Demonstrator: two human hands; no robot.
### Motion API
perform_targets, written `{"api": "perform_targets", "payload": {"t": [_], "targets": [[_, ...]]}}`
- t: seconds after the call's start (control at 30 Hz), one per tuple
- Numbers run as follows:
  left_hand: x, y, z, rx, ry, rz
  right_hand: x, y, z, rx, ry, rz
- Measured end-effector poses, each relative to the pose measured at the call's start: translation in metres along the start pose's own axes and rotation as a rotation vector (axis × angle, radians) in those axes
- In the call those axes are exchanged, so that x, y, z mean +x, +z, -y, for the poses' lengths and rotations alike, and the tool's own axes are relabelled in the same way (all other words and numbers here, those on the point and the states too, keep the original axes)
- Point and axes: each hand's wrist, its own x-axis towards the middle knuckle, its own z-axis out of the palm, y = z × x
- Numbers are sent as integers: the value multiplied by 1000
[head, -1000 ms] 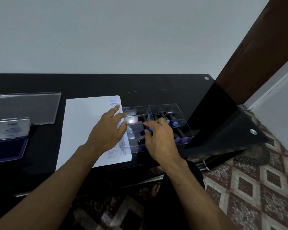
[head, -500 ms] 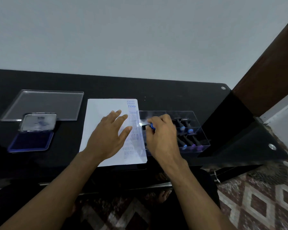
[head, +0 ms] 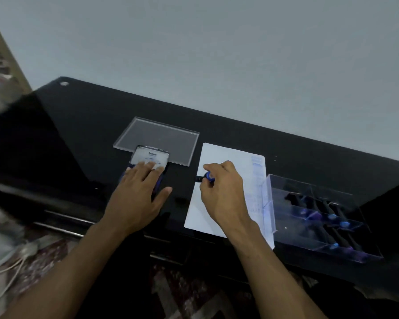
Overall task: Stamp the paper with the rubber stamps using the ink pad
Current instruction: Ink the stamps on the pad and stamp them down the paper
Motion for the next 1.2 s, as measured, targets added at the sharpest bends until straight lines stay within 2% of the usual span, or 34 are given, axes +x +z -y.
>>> {"api": "perform_targets", "payload": {"t": [0.23,0.47,0.63,1.2], "targets": [[-15,-6,59,41,-129,-25,15,43,45,-2,-153,151],[-18,1,101,63,-173,-18,29,69,83,-20,-184,255],[-14,12,112,87,-152,18,41,76,91,-112,-230,287],[-15,26,117,124,-148,-65,53,91,97,-186,-225,387]]}}
